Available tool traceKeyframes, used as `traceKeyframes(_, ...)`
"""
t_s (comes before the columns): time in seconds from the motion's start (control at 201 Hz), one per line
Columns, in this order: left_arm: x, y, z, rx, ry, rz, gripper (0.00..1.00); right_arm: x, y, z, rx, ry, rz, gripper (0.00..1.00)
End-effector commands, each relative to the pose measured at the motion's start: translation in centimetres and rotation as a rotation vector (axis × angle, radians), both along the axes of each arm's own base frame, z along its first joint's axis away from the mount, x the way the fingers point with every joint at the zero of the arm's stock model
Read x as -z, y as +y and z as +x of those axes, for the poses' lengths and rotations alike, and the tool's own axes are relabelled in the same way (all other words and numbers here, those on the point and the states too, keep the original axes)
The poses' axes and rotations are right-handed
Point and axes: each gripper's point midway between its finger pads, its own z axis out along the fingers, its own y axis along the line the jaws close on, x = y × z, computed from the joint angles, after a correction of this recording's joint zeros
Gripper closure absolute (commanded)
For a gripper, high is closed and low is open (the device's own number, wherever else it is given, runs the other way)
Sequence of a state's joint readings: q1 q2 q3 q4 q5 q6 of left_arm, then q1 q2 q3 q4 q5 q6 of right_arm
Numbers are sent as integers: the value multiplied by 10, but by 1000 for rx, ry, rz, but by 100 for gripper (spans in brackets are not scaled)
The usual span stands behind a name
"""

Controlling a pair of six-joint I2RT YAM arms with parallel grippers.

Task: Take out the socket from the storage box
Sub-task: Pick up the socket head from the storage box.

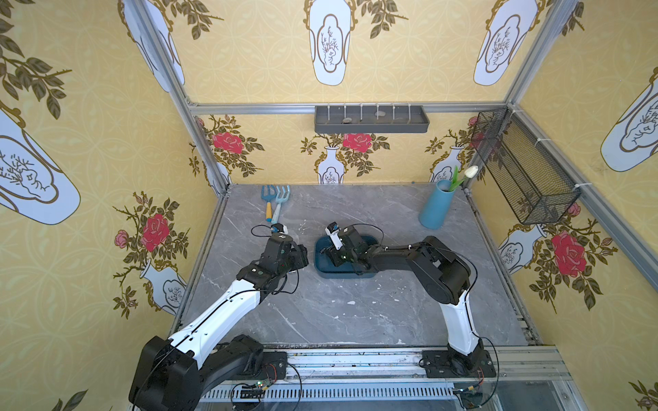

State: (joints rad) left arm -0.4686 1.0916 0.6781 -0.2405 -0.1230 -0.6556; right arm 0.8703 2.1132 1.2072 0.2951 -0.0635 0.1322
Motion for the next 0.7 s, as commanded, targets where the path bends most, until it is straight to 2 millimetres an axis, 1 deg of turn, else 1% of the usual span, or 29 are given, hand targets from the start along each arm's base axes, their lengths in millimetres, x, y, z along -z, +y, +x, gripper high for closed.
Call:
traceKeyframes(0.0,-1,-3,3,4,-7,-16,31,-3,3,5,0,-36,16,61)
traceKeyframes(0.174,-1,-3,3,3,-7,-14,31,-1,3,4,-5,-37,12,64)
traceKeyframes(0.448,0,-3,3,2,-4,-9,31,-5,4,4,-16,-51,19,71)
traceKeyframes(0.692,-1,-3,4,1,-4,-8,30,-10,-6,-2,-13,-57,25,75)
